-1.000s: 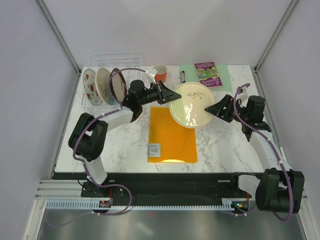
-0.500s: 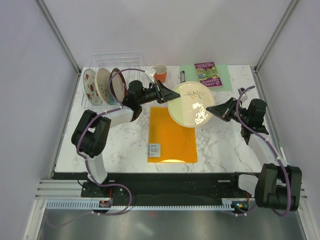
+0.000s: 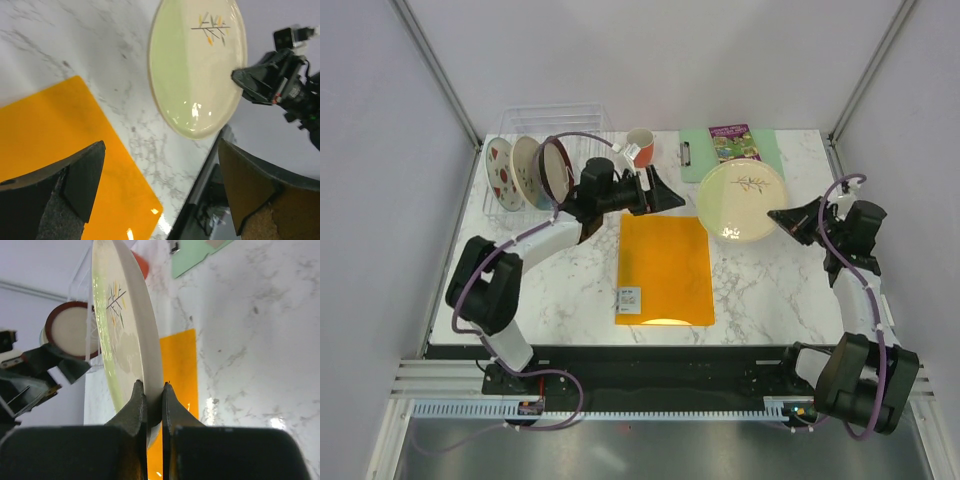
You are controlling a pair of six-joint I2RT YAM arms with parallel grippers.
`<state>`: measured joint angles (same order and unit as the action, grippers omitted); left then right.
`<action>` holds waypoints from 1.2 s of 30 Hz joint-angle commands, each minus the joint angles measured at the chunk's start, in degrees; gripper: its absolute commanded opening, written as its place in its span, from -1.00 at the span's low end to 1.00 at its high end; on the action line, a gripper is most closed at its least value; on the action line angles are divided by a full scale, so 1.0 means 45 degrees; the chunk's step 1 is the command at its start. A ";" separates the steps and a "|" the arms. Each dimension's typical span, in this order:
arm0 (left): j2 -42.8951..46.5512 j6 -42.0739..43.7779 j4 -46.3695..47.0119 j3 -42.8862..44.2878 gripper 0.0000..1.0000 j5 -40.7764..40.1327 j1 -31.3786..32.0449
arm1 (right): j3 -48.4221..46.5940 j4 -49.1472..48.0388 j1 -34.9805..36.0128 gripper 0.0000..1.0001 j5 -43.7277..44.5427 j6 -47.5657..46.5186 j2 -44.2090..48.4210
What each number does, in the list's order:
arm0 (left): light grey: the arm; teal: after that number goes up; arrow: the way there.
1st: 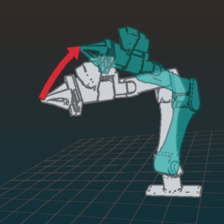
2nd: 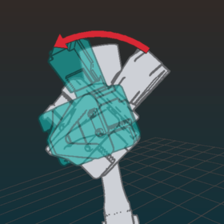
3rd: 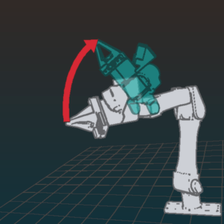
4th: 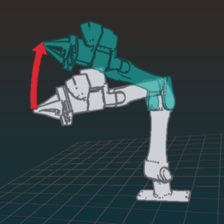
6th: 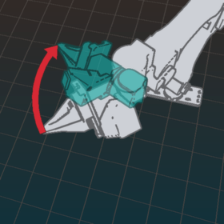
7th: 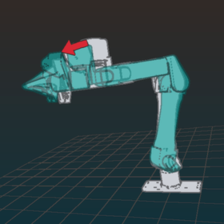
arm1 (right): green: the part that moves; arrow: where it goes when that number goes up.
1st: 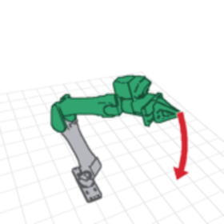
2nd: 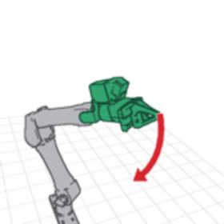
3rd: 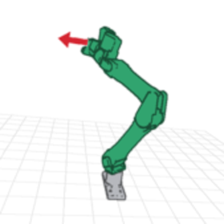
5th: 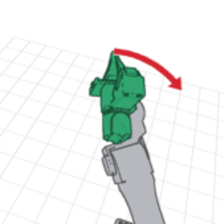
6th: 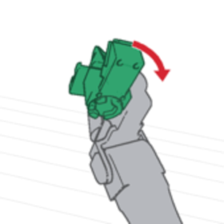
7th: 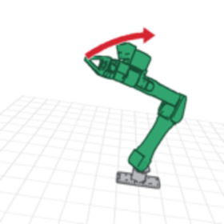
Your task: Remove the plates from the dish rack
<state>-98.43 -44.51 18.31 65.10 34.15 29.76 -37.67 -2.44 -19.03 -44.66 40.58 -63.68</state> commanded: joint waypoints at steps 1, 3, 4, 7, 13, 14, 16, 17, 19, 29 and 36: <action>0.2258 0.3912 -0.3713 0.0280 1.00 -0.3463 -0.0070 | -0.1062 0.0325 -0.0556 -1.00 0.0529 -0.0598 0.0188; 0.3003 0.4478 -0.4008 -0.0206 1.00 -0.4792 -0.0070 | -0.1101 0.0851 -0.0887 -1.00 0.0861 -0.0930 -0.0223; 0.3780 0.4655 -0.4338 -0.0402 1.00 -0.5241 -0.0070 | -0.1024 0.0970 -0.0966 -1.00 0.0998 -0.0989 -0.0321; 0.4917 0.5339 -0.4711 -0.1067 1.00 -0.6960 -0.0070 | -0.0945 0.1400 -0.1163 -1.00 0.1760 -0.1204 -0.0867; 0.6892 0.6238 -0.5493 -0.1771 1.00 -1.0026 -0.0070 | -0.0673 0.1616 -0.1202 -1.00 0.2250 -0.1576 -0.2234; 0.6990 0.6278 -0.5648 -0.1830 1.00 -1.0224 -0.0089 | -0.0614 0.1538 -0.1202 -1.00 0.2250 -0.1576 -0.2487; 0.7167 0.6473 -0.5786 -0.1908 0.99 -1.0498 -0.0090 | -0.0497 0.1480 -0.1202 -1.00 0.2386 -0.1634 -0.2878; 0.7148 0.6532 -0.5883 -0.1908 0.99 -1.0789 -0.0090 | -0.0438 0.1402 -0.1202 -1.00 0.2444 -0.1712 -0.2996; 0.7167 0.6571 -0.6157 -0.1908 1.00 -1.1084 -0.0090 | -0.0263 0.1187 -0.1202 -1.00 0.2484 -0.1655 -0.3308; 0.7421 0.6746 -0.6353 -0.2084 1.00 -1.2042 -0.0206 | -0.0008 0.1496 -0.1202 -0.06 0.3574 -0.1945 -0.4892; 0.7323 0.6884 -0.6568 -0.1850 1.00 -1.2023 -0.0558 | -0.0202 0.2630 -0.1202 0.22 0.5957 -0.2804 -0.3975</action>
<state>-66.54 -16.27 -11.00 55.77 -18.04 28.23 -37.32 8.14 -24.38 -24.64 31.31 -85.36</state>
